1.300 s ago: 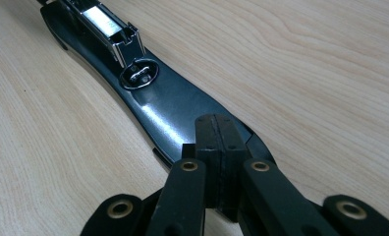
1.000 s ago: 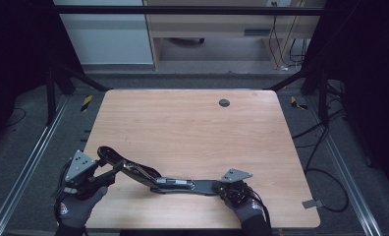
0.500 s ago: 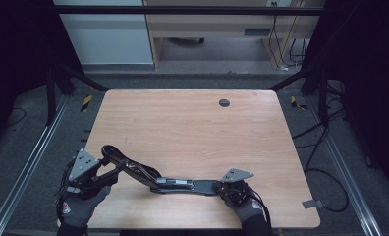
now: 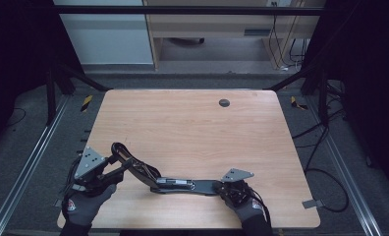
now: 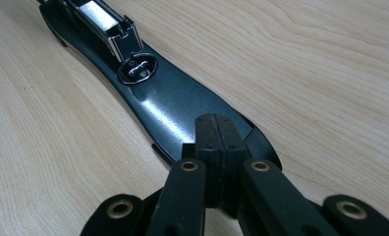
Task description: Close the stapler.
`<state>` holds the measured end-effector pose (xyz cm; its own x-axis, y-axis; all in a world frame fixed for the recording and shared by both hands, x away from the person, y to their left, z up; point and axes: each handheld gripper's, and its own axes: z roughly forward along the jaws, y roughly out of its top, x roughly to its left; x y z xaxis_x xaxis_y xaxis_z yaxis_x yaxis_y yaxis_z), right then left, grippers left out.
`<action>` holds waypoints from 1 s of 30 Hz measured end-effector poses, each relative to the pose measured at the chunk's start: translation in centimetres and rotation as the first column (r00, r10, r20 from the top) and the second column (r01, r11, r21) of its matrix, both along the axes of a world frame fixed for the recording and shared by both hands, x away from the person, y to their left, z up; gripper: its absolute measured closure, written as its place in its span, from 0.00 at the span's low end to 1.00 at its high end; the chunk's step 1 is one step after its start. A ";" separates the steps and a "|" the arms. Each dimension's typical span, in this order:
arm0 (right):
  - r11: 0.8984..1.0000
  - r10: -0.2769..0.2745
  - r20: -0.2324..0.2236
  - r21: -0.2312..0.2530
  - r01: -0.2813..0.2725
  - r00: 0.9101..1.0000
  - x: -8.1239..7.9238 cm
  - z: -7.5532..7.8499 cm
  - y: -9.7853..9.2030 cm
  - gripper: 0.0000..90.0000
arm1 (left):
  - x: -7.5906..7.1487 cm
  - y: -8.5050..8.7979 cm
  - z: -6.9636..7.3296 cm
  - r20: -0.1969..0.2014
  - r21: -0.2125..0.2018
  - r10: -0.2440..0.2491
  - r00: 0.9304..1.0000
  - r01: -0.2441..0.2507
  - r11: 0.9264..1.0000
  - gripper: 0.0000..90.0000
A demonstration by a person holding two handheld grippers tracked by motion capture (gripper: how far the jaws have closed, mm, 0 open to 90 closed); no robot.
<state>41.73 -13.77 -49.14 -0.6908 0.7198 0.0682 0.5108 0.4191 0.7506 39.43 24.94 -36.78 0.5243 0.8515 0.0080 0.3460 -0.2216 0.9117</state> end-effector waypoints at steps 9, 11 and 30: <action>1.000 0.001 0.000 0.003 -0.001 1.000 0.0 0.0 0.0 1.00 | 0.0 -0.8 0.3 0.007 0.007 -0.016 1.000 0.016 1.000 0.64; 1.000 0.002 0.000 0.002 -0.002 1.000 0.0 0.0 0.0 1.00 | 0.0 -1.0 0.4 0.010 0.008 -0.019 1.000 0.019 1.000 0.64; 1.000 0.005 0.001 0.008 -0.005 1.000 0.0 -0.1 -0.1 1.00 | 0.0 -2.7 0.8 0.024 0.037 -0.053 0.998 0.052 0.998 0.66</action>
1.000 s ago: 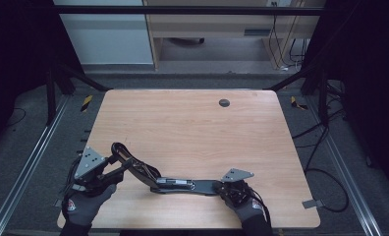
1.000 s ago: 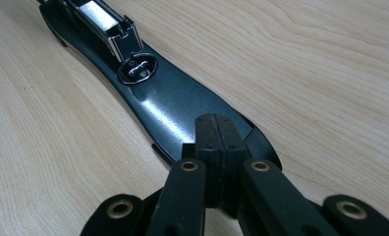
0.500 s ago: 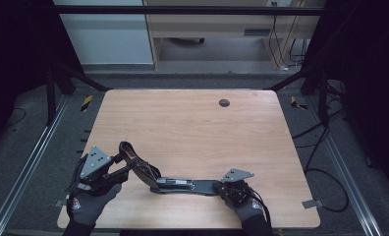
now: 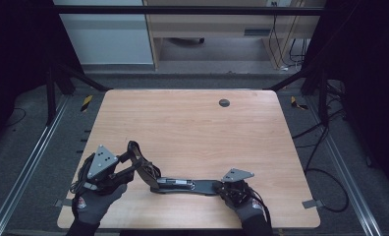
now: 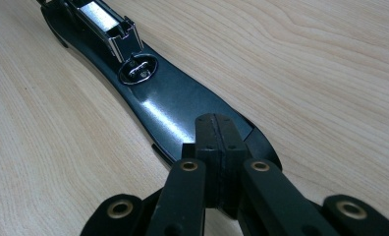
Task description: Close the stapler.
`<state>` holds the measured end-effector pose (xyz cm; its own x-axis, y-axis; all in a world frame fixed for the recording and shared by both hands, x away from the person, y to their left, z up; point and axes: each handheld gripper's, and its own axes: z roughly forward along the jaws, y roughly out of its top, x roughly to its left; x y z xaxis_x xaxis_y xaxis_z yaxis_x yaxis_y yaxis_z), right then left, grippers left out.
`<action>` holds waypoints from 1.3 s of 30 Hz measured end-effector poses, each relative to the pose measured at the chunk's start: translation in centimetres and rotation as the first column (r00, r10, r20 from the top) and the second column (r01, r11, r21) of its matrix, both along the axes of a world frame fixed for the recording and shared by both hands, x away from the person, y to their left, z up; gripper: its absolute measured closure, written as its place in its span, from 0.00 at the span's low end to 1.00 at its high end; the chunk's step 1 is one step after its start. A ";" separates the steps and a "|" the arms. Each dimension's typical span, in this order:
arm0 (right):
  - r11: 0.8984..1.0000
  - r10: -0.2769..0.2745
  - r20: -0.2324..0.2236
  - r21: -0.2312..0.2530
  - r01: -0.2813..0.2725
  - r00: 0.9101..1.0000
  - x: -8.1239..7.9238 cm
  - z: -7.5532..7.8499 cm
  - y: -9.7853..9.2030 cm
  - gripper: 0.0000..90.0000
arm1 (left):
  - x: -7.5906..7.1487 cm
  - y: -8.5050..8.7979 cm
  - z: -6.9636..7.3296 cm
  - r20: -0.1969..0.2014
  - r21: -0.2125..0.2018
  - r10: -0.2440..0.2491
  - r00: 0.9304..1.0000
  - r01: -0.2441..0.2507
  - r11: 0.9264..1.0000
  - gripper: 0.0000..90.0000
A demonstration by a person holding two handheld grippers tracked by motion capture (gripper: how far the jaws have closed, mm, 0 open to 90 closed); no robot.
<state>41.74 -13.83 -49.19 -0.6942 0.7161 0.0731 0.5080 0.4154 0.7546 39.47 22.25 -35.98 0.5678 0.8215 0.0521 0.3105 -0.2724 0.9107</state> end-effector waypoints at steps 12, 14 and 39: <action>1.000 0.002 -0.001 0.001 -0.002 1.000 0.0 0.0 0.0 1.00 | -0.1 -1.1 0.2 0.013 0.028 -0.012 1.000 0.012 1.000 0.66; 1.000 0.003 0.001 -0.002 -0.003 1.000 0.0 0.0 0.0 1.00 | -0.1 -1.2 0.2 0.017 0.037 -0.016 1.000 0.015 0.999 0.66; 1.000 0.008 0.005 0.000 -0.008 1.000 0.0 0.0 0.0 1.00 | -0.3 -3.0 0.1 0.056 0.087 -0.026 0.998 0.021 0.996 0.66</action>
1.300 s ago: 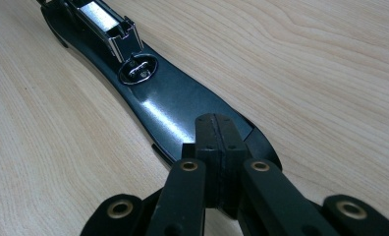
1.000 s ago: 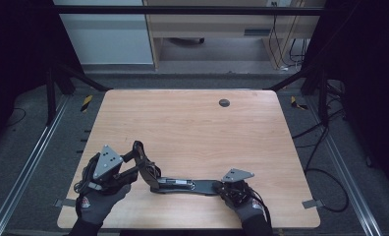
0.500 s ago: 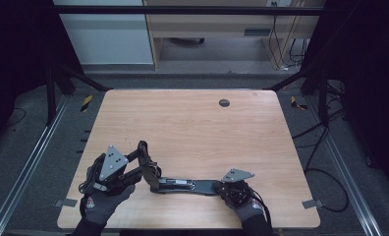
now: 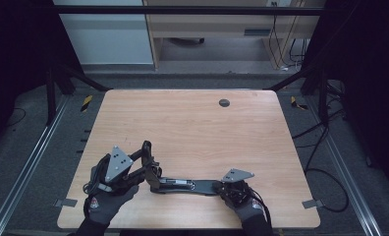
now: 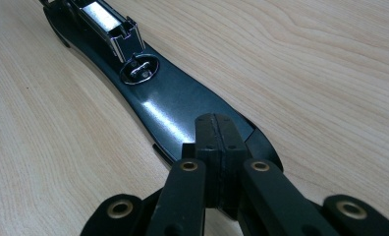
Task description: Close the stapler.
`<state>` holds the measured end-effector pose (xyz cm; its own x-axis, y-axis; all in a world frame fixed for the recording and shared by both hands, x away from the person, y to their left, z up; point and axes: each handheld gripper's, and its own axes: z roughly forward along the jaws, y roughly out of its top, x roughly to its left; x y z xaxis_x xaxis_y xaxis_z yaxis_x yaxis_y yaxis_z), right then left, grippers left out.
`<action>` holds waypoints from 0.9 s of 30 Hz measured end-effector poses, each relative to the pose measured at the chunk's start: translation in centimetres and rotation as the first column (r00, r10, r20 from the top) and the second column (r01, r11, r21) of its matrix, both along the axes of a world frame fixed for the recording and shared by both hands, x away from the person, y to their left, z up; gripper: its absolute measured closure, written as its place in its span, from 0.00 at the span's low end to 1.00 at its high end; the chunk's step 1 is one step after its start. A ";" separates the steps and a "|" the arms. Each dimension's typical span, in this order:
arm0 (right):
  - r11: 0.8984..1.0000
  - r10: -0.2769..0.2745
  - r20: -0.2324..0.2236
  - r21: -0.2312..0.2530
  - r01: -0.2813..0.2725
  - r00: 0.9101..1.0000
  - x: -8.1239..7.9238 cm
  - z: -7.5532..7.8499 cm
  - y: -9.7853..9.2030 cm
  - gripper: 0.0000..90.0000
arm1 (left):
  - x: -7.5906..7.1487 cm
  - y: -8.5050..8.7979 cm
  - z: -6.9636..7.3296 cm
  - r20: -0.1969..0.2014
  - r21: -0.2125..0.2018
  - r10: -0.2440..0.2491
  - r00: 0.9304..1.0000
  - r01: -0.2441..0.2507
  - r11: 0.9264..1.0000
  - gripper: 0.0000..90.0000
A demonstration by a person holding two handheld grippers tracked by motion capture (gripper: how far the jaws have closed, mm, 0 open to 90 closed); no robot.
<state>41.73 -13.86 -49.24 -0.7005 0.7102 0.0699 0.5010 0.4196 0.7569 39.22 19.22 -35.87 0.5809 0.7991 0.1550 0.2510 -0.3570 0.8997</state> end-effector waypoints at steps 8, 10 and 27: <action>1.000 -0.002 -0.002 -0.002 0.002 1.000 0.0 0.0 0.0 1.00 | -0.1 -0.6 0.0 0.011 0.024 -0.002 1.000 0.002 1.000 0.66; 1.000 -0.002 -0.003 -0.001 0.002 1.000 0.0 0.0 0.0 1.00 | -0.1 -0.8 0.0 0.015 0.032 -0.004 1.000 0.004 0.999 0.66; 1.000 0.000 -0.002 -0.002 0.000 1.000 0.0 0.0 0.0 1.00 | -0.2 -2.9 -0.1 0.041 0.101 -0.019 0.999 0.014 0.995 0.65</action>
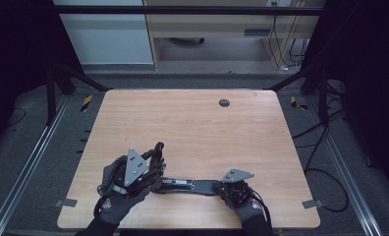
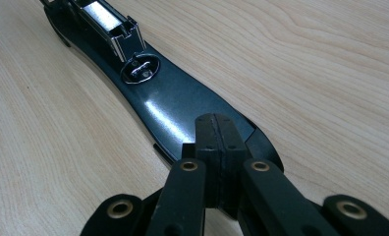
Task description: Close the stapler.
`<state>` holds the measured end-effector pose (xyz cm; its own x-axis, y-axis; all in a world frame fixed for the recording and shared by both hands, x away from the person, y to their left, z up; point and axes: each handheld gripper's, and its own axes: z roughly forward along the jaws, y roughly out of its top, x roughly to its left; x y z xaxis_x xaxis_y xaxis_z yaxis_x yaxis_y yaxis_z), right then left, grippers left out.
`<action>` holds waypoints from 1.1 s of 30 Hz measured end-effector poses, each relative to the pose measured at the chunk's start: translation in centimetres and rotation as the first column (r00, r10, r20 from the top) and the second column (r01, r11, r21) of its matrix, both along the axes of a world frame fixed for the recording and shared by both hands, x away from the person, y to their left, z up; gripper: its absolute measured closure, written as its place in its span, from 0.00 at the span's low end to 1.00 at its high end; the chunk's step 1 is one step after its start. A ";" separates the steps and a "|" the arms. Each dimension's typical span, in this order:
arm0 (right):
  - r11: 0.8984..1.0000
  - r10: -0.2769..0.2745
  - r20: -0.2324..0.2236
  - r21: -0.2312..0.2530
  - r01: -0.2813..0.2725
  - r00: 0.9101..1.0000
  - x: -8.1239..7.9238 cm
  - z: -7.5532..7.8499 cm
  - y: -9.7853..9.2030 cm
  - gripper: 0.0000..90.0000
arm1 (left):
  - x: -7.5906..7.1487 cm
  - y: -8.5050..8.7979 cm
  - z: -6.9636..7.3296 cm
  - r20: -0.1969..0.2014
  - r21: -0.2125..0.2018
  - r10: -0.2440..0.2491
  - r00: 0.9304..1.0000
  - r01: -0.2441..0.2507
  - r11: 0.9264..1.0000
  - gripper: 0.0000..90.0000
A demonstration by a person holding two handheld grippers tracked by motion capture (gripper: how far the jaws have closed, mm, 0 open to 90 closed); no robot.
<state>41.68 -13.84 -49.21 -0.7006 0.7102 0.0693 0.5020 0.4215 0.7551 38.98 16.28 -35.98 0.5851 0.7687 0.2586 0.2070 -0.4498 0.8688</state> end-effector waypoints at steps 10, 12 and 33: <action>1.000 0.001 0.000 0.003 -0.001 1.000 0.0 0.0 0.0 1.00 | -0.1 -0.6 -0.1 0.009 0.022 -0.002 1.000 0.001 1.000 0.65; 1.000 0.001 -0.001 0.001 -0.001 1.000 0.0 0.0 0.0 1.00 | -0.1 -0.8 -0.1 0.014 0.030 -0.002 1.000 0.002 1.000 0.65; 1.000 -0.002 -0.001 0.003 0.002 1.000 0.0 0.0 0.0 1.00 | -0.5 -3.0 -0.6 0.063 0.108 0.003 0.998 -0.010 0.994 0.65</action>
<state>41.67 -13.87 -49.23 -0.6993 0.7112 0.0718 0.5033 0.4186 0.7559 38.48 13.31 -36.59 0.5605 0.7379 0.3760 0.1570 -0.5404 0.8266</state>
